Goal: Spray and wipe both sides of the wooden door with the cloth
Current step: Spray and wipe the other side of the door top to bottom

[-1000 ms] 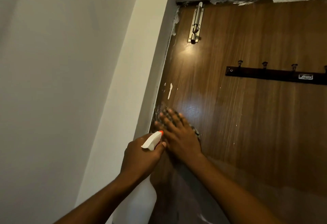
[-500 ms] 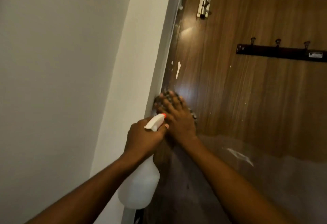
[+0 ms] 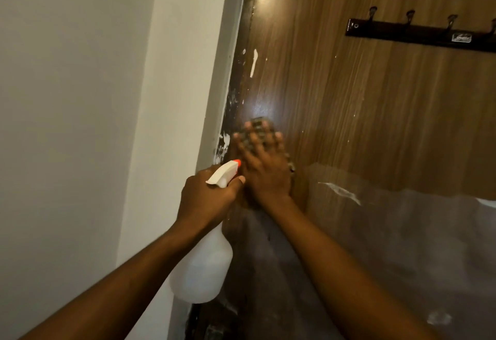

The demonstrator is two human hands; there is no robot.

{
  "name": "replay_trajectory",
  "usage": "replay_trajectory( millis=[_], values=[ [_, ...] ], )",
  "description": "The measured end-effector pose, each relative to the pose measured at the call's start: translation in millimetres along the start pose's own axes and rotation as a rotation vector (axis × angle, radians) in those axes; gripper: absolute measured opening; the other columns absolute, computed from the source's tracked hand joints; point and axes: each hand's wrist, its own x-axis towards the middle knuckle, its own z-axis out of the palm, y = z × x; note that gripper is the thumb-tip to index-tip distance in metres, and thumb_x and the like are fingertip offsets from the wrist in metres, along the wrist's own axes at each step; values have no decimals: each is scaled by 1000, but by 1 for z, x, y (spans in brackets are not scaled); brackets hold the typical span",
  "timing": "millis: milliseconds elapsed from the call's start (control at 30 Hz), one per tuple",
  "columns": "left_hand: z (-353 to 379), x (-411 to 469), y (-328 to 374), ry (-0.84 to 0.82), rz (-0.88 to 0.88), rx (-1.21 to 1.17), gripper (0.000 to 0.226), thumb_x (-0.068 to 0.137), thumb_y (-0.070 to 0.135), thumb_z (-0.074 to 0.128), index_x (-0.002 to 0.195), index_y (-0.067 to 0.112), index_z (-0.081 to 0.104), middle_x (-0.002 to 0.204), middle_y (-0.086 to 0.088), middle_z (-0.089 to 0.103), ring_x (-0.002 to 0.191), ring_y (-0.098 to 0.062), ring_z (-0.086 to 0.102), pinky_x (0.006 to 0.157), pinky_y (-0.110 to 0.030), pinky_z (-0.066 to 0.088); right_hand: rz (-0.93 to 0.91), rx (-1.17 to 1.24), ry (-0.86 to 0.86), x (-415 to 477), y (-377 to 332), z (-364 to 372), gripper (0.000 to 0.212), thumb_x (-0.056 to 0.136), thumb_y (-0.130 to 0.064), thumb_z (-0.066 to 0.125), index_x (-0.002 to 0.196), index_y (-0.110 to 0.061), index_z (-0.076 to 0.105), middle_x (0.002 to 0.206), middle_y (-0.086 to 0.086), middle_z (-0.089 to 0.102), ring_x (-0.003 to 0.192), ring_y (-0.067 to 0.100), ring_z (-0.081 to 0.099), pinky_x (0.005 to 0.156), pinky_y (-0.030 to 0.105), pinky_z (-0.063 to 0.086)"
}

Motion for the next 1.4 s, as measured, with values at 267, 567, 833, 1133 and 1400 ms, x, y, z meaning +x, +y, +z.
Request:
replay_trajectory(
  millis=[267,567,833,1133,1400],
  values=[
    [15,-15,1,-32,1,-46,53,82,37,66,127,12,55,120,-9,64,103,-25,63,88,-31,51,-291,37,-83,-111,32,-15,56,98,-33,55,152,-28,39,161,7,32,151,32,24,119,53,27],
    [53,-15,11,-67,-13,-89,52,81,39,69,125,13,58,115,-9,67,99,-25,65,88,-43,55,165,-64,6,-39,69,-32,55,102,-34,46,155,-28,34,165,7,23,154,33,9,123,54,11],
    [88,-33,20,-129,13,-53,52,84,37,66,127,12,56,115,-6,66,97,-18,64,62,-14,48,-197,-90,-49,-160,140,-64,50,100,-33,52,149,-28,46,159,6,37,150,33,27,119,53,26],
    [127,-41,31,-114,9,-75,49,82,37,68,124,13,59,115,-9,68,97,-23,66,81,-35,56,-92,-59,-39,-110,144,-57,51,100,-33,51,151,-25,43,161,8,32,151,36,20,121,55,19],
    [165,-70,39,-134,-30,-101,65,71,57,68,122,18,58,108,-6,68,91,-25,67,76,-46,59,-146,-101,-50,-215,230,-107,50,99,-29,56,149,-27,47,158,7,38,149,32,28,119,53,26]
  ],
)
